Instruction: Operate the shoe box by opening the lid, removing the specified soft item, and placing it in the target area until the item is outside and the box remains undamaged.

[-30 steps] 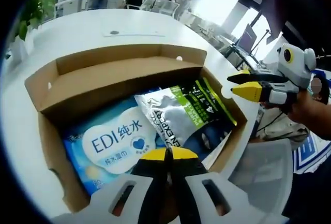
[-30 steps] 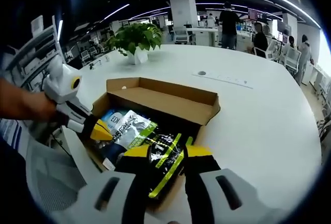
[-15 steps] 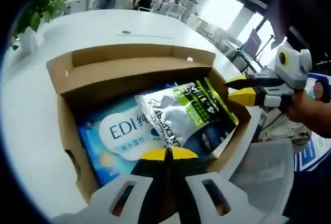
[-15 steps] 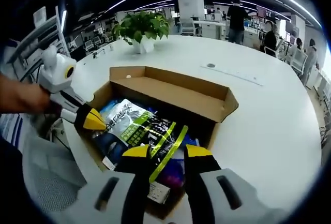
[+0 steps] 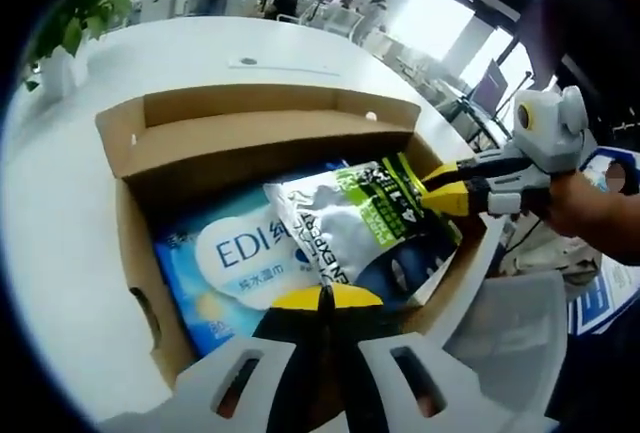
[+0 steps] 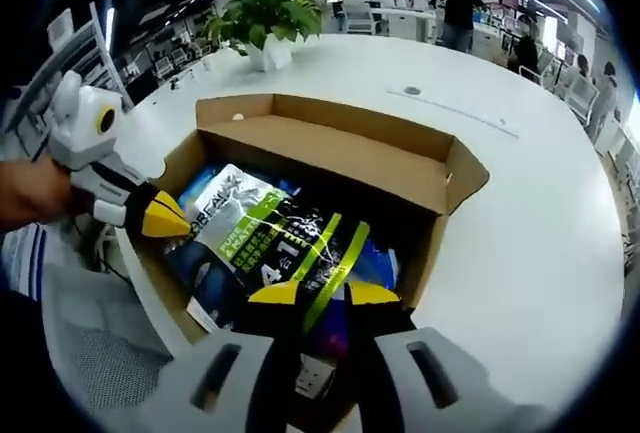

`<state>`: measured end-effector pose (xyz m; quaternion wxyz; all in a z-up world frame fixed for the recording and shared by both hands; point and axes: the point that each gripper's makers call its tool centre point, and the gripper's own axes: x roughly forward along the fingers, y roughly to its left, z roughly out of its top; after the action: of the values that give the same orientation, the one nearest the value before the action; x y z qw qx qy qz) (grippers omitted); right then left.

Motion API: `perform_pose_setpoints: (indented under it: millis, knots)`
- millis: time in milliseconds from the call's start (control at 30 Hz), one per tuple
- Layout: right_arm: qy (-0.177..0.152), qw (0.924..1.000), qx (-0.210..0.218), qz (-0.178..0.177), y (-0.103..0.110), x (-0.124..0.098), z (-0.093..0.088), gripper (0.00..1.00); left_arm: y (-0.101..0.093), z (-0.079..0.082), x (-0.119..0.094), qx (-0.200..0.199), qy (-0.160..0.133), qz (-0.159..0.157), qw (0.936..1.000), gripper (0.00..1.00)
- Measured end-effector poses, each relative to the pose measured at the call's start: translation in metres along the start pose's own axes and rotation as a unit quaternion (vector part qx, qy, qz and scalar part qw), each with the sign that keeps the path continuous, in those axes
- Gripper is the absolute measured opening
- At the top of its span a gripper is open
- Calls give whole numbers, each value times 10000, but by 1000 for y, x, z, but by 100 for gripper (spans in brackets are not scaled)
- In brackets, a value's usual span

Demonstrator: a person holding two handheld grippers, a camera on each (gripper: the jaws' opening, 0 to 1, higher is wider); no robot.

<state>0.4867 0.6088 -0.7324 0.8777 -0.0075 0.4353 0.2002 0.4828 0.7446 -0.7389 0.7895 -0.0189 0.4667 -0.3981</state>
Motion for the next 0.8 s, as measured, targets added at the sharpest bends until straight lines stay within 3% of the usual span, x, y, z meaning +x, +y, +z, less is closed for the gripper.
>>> perform_pose_setpoints:
  millis: [100, 167, 233, 300, 367, 433, 633, 800]
  knots:
    - [64, 9998, 149, 115, 1, 2, -2, 10, 1, 0, 0, -10, -11, -1, 10000, 0]
    - [-24, 9982, 541, 271, 3, 2, -1, 9, 1, 0, 1, 9, 3, 6, 10000, 0]
    - [-321, 9904, 1187, 627, 5, 3, 7, 7, 3, -1, 0, 27, 40, 72, 10000, 0]
    - [-293, 9771, 1943, 818, 0, 2, 3, 3, 5, -1, 0, 1, 25, 90, 10000, 0]
    - [-332, 9720, 2132, 929, -2, 3, 0, 2, 5, 1, -1, -44, -16, 66, 10000, 0]
    - [-362, 9768, 1881, 959, 1, 3, 2, 1, 4, 2, 0, 0, -17, 62, 10000, 0]
    - [-332, 9785, 1785, 981, 6, 8, 3, 1, 3, 3, 0, 22, -19, 47, 10000, 0]
    - [-216, 9874, 1333, 821, 6, 8, 0, 0, 0, 4, 1, 54, -24, 26, 10000, 0]
